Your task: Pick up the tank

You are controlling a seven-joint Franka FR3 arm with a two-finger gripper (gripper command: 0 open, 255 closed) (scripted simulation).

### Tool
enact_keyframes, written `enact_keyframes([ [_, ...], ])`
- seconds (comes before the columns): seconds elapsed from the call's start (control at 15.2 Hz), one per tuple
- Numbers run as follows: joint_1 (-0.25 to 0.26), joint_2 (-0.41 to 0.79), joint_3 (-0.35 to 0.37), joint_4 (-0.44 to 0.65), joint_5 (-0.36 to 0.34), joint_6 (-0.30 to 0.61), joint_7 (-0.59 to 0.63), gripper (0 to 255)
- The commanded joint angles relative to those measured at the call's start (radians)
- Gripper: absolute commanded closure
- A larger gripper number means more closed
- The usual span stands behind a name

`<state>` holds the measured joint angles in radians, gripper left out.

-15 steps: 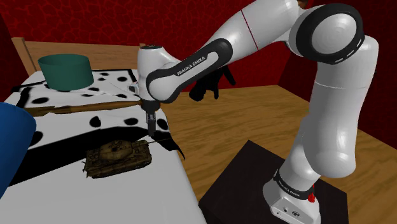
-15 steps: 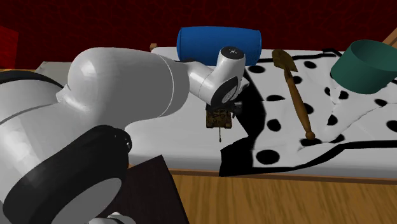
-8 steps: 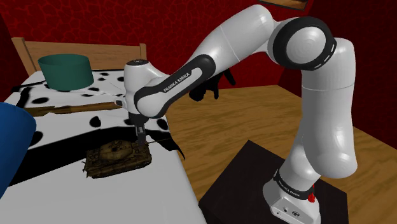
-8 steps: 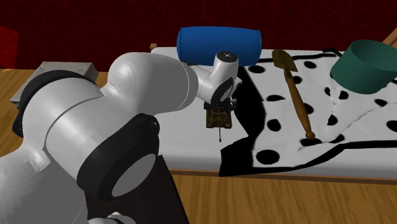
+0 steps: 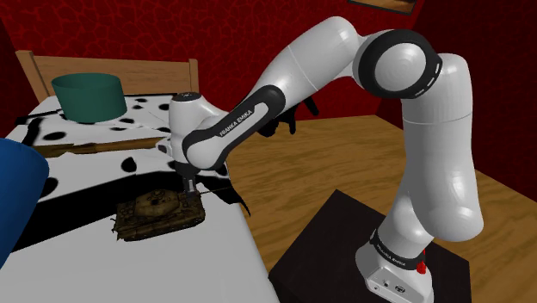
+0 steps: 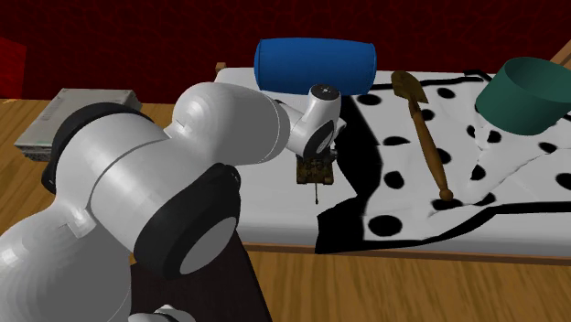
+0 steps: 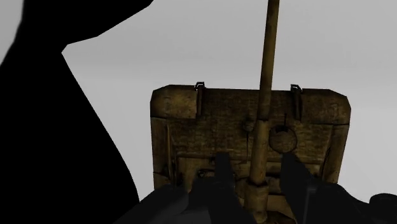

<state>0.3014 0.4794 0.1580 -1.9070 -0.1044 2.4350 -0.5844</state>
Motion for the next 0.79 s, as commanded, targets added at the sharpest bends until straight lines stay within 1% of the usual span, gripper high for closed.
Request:
enact_keyframes([
  [0.0,0.0,0.001,0.0,0.0,0.0,0.001,0.0,255],
  [0.46,0.0,0.0,0.0,0.0,0.0,0.0,0.0,255],
  [0.73,-0.004,-0.036,0.005,0.005,0.008,-0.04,-0.006,255],
])
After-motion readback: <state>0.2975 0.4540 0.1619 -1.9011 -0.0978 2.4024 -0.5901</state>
